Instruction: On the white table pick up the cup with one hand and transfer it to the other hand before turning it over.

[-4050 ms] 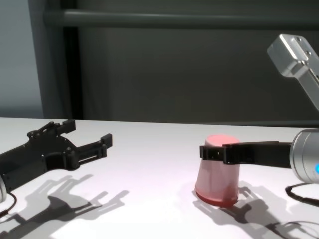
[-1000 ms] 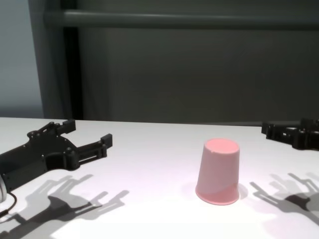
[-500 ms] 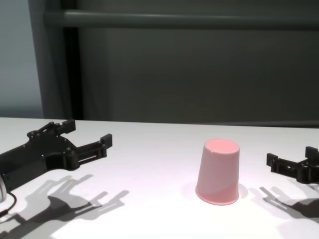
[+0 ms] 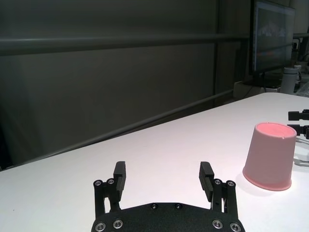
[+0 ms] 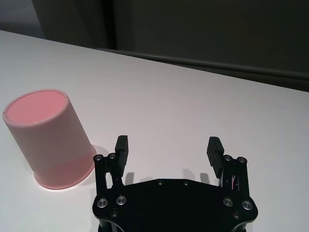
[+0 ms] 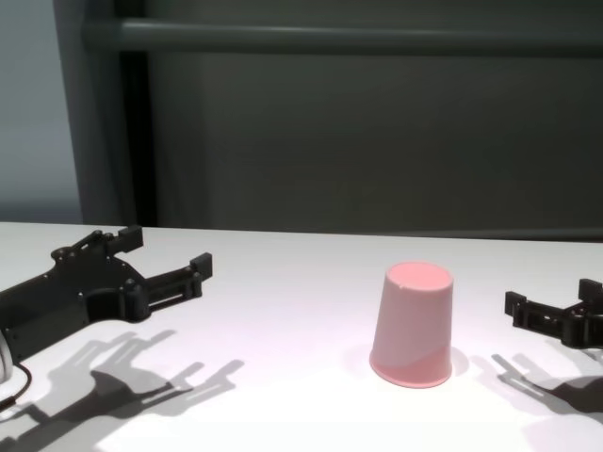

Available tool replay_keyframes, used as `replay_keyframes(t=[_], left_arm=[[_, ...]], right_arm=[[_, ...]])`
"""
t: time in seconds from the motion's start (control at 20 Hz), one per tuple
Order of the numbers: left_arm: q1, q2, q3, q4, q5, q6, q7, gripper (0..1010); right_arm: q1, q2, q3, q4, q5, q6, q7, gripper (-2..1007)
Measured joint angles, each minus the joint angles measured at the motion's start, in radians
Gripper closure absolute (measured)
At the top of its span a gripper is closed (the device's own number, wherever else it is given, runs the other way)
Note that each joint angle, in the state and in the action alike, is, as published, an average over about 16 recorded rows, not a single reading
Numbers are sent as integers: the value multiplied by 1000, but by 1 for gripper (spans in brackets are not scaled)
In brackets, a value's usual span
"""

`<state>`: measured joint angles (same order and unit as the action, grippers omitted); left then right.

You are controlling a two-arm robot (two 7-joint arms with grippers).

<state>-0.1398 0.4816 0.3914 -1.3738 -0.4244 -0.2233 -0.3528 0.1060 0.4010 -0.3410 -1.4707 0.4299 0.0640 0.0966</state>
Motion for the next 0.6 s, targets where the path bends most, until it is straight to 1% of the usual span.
replay_keyframes(t=[0.6], left_arm=[[0,0,0,0,0,0,0,9]], right_arm=[[4,1,-2,-3,2,3,1,3]])
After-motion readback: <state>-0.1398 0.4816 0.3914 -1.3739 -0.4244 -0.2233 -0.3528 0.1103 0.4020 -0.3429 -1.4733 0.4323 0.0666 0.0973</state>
